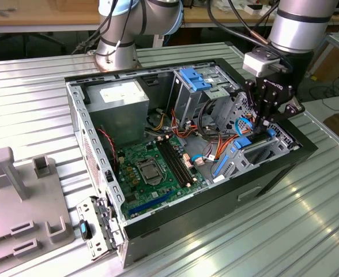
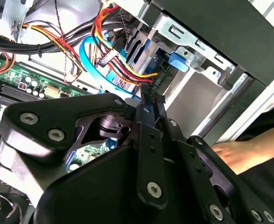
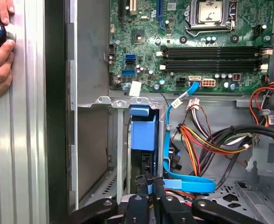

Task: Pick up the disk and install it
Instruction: 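Insert the second disk wire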

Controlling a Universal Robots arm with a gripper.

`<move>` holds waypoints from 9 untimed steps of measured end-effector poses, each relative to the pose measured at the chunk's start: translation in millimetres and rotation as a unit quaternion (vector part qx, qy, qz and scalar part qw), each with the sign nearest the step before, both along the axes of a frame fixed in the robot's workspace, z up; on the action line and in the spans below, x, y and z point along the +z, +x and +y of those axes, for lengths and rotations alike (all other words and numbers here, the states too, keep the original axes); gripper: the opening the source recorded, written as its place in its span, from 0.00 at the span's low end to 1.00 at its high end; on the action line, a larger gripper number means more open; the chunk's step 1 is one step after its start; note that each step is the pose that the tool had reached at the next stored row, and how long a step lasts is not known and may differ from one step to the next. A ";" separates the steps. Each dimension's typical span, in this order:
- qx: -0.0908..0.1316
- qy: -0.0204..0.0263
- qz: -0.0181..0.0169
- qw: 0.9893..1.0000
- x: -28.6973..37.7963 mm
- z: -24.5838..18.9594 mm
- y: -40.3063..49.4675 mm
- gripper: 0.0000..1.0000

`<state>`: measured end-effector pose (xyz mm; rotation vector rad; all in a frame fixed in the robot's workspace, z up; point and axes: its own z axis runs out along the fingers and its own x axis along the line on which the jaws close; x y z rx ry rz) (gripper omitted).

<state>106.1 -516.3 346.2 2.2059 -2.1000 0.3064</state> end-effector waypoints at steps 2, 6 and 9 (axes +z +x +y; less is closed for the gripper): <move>0.003 0.000 0.000 1.000 -0.5 0.0 0.1 0.16; 0.003 0.001 -0.002 1.000 -2.5 0.0 -0.2 0.16; 0.003 0.001 -0.003 1.000 -4.0 0.0 -0.6 0.16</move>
